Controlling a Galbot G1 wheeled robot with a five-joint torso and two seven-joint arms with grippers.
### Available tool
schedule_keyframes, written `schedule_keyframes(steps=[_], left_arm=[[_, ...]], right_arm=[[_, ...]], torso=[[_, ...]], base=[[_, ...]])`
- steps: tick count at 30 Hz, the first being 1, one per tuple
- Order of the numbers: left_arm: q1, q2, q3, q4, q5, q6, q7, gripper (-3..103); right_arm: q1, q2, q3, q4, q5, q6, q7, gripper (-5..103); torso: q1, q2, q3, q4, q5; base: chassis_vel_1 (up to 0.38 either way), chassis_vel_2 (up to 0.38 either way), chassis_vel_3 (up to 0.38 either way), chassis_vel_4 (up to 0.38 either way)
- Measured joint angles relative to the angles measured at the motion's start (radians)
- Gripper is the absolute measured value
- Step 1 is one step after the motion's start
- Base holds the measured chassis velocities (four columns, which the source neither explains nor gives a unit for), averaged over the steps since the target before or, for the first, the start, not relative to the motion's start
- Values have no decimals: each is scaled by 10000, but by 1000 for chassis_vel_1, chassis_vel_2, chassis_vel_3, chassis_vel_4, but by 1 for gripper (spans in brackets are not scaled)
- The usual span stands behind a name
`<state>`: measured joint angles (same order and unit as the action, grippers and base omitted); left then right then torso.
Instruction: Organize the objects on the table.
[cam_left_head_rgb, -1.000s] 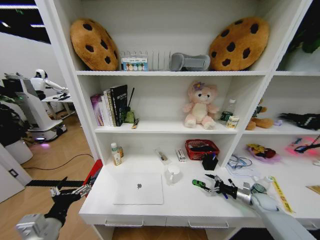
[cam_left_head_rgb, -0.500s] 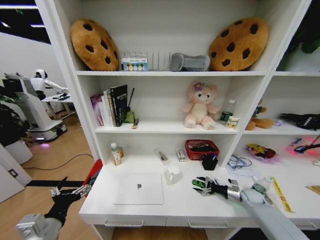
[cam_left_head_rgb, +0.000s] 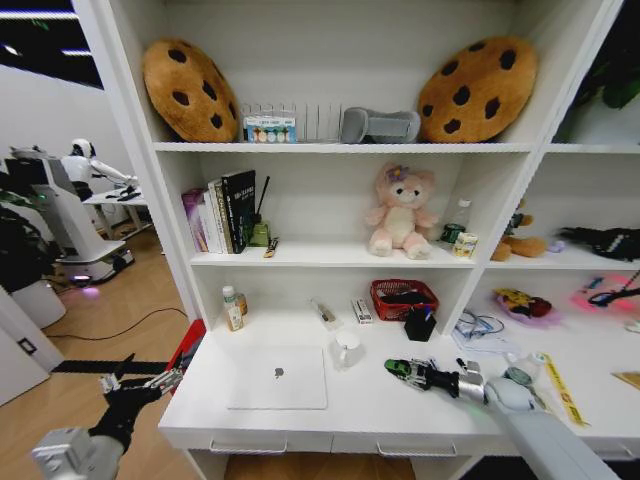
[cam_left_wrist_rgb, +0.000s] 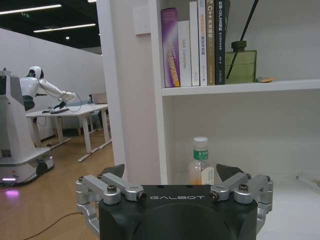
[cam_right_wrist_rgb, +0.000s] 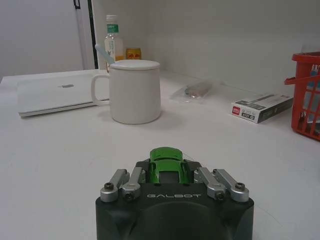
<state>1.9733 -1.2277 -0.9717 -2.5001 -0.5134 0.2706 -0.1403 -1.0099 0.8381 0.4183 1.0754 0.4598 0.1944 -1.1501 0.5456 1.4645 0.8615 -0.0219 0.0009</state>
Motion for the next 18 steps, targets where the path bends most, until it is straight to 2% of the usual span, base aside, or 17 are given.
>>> schedule_keyframes(steps=[3,5,6,7,10,12,14,17,18], left_arm=[[0,0,0,0,0,0,-1,100],[0,-1,0,1,0,0,-1,100],[0,0,0,1,0,0,0,100],[0,0,0,1,0,0,0,100],[0,0,1,1,0,0,-1,100],[0,0,0,1,0,0,-1,100],[0,0,0,1,0,0,-1,100],[0,0,0,1,0,0,-1,100],[0,0,0,1,0,0,-1,100]], right_arm=[[-137,-13,401,372,93,-125,9,36],[-343,-177,689,970,322,-273,43,36],[-659,-403,929,1737,728,-406,125,36],[-659,-403,929,1737,728,-406,125,36],[-1233,-890,1537,3295,1661,-636,285,36],[-1308,-1102,1700,3731,1957,-710,309,36],[-1295,-1326,1847,4109,2317,-806,352,36],[-482,-1877,1972,4825,3561,-1505,626,36],[-482,-1877,1972,4825,3561,-1505,626,36]], torso=[[3,-3,3,-10,5],[3,-2,2,-7,-8],[2,-2,0,-4,-7],[2,-2,0,-4,-7],[1,0,-3,-8,-9],[1,1,-2,-6,-5],[1,1,-3,-3,-9],[0,2,-3,-1,-6],[0,2,-3,-1,-6]], base=[[0,0,0,0],[0,0,0,0],[0,0,0,0],[0,0,0,0],[0,0,0,0],[0,0,0,0],[0,0,0,0],[0,0,0,0],[0,0,0,0]])
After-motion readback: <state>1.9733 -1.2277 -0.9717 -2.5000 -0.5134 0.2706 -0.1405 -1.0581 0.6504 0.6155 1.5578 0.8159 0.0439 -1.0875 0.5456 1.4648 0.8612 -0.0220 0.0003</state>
